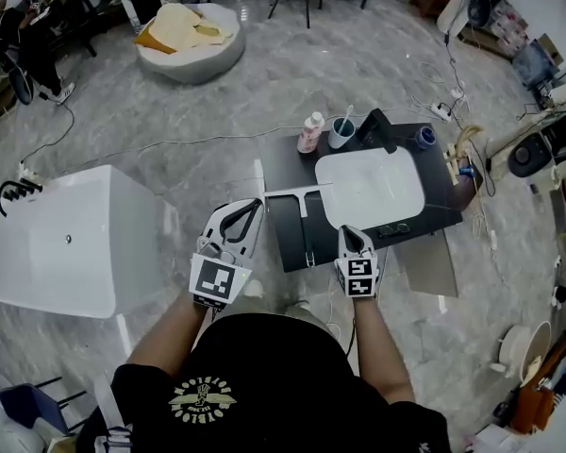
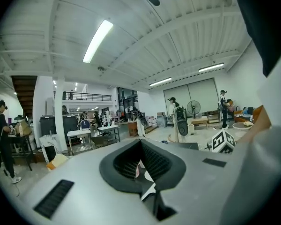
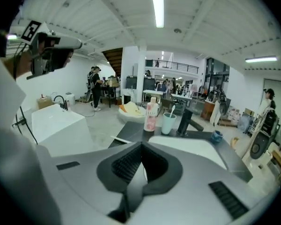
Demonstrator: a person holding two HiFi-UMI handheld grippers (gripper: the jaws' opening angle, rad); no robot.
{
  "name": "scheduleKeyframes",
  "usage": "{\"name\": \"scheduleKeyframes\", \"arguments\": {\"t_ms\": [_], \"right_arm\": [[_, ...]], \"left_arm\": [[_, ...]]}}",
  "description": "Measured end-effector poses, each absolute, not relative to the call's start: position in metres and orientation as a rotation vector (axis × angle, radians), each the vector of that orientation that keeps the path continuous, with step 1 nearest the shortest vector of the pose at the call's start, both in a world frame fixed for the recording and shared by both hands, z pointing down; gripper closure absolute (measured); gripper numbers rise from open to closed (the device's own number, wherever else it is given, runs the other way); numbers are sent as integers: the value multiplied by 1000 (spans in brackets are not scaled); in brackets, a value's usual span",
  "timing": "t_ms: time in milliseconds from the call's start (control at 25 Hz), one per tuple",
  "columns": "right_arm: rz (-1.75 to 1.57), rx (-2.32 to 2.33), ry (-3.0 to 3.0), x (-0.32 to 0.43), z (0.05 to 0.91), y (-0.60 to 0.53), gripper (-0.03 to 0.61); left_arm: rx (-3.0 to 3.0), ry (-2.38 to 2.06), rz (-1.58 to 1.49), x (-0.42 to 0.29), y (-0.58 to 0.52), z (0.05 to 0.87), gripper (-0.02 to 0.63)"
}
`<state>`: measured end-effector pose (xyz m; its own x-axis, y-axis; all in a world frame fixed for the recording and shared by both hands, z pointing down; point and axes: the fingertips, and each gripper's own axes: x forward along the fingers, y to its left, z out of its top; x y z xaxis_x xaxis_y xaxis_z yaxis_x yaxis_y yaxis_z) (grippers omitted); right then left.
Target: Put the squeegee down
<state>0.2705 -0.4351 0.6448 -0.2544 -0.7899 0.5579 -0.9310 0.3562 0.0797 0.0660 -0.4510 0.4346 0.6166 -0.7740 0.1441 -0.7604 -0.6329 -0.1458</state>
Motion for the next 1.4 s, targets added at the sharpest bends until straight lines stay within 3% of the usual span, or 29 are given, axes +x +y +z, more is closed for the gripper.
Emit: {"name": "scheduleKeyframes", "arguments": {"t_ms": [840, 1400], "right_arm": [[52, 1579, -2305, 320, 454, -408, 551], [14, 1539, -2369, 338, 435, -383, 551]], "left_arm": [[-2638, 1255, -298, 145, -408, 409, 592], [-2592, 1328, -313, 165, -380, 398, 592]]}}
